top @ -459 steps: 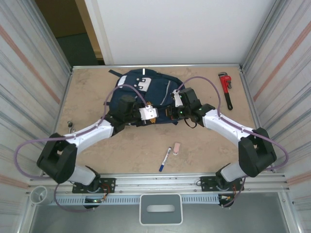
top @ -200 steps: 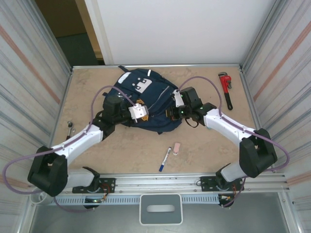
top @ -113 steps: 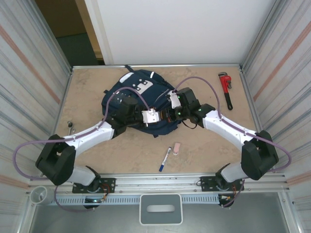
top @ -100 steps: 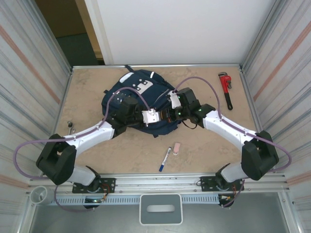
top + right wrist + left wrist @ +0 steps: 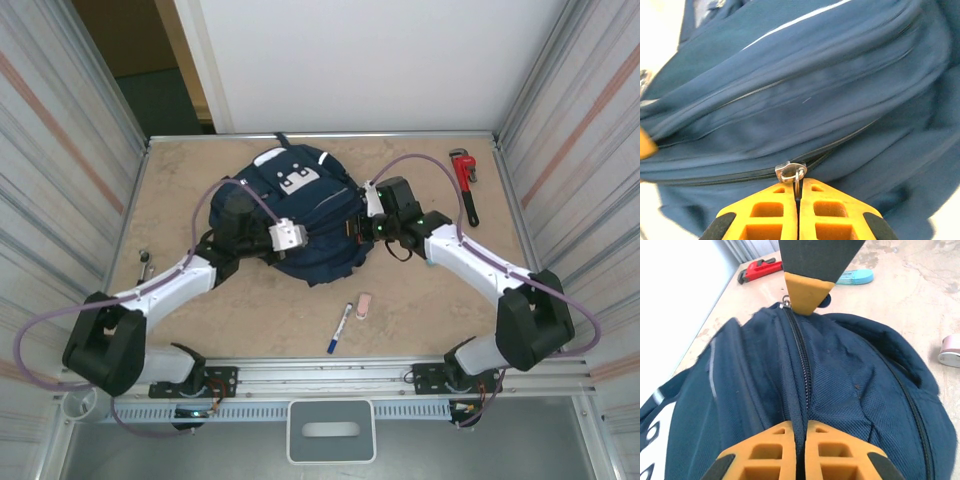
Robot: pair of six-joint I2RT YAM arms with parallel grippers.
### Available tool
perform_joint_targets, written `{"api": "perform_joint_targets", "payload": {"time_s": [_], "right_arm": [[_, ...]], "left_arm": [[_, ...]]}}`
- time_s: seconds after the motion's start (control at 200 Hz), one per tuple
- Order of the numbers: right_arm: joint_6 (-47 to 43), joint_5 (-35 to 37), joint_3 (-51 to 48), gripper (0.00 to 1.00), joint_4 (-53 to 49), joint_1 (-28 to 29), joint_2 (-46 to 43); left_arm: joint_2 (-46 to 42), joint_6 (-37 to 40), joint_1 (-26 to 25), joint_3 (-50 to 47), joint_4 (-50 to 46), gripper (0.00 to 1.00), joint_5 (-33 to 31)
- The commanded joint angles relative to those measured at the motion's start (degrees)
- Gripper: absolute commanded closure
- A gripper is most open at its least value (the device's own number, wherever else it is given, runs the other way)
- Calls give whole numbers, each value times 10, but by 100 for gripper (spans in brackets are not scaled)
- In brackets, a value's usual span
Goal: Pack the student bag
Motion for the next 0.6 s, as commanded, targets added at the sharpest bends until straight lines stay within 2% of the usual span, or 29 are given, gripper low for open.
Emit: {"api": "perform_joint_targets", "payload": {"time_s": [0.0,0.065,0.14,0.2,0.24,0.311,0.396,0.481,0.596], "right_arm": [[-1,85,29,100,-41,-27,27],[0,60,39,100,-20,-20,36],[-2,36,46,100,2,-5,39],[-4,18,52,100,13,7,39],[-4,8,55,100,22,15,37],[2,-8,57,100,37,28,29],[8,-20,59,100,48,41,18],[12,-27,58,100,55,53,5],[17,-38,58,100,62,66,-11]], "left_arm": [[-34,-41,50,-19,56,100,-13],[-34,-50,63,-29,71,100,-62],[-24,-66,67,-27,83,94,-167],[-23,-71,67,-13,57,81,-209],[-29,-73,66,-6,34,70,-201],[-52,-79,65,0,-1,51,-136],[-80,-88,48,-4,-15,35,-61],[-81,-81,17,-1,-25,28,-48],[-37,-51,-24,32,-64,28,-89]]}}
